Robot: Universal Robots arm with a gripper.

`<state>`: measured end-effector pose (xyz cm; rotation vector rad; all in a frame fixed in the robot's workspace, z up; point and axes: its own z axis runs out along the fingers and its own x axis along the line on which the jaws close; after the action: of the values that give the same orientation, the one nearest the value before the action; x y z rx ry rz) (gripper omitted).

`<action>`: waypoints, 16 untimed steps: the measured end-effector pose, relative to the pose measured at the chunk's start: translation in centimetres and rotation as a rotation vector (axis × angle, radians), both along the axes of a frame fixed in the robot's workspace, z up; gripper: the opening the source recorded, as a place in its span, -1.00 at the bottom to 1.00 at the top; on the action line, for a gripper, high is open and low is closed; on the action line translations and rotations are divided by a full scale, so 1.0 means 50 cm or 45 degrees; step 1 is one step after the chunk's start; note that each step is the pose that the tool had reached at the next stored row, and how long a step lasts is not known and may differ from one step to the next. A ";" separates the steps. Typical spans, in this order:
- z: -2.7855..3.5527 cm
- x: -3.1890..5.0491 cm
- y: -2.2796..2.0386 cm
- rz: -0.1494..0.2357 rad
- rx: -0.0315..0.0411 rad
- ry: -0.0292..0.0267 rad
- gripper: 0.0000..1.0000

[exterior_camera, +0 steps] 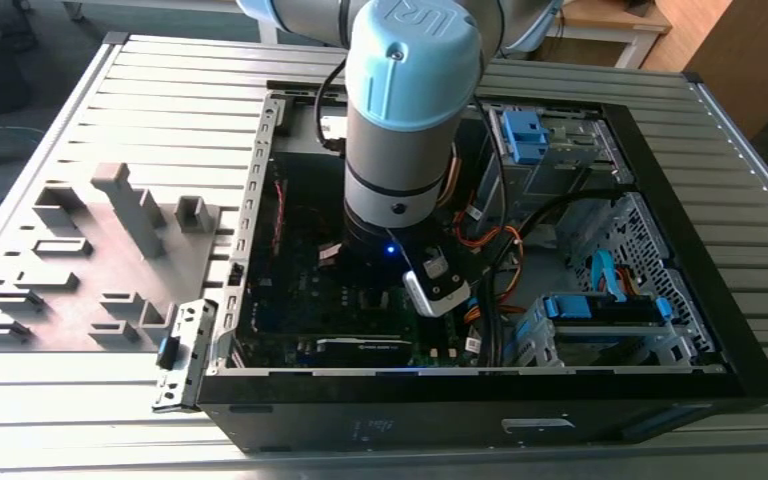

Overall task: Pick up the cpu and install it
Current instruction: 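Place the cpu into insertion slot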

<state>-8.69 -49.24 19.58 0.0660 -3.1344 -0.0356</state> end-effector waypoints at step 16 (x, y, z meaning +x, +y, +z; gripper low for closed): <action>-0.005 0.000 0.0001 -0.003 0.0001 0.0001 -0.79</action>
<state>-8.69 -49.24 19.33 0.0626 -3.1344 -0.0357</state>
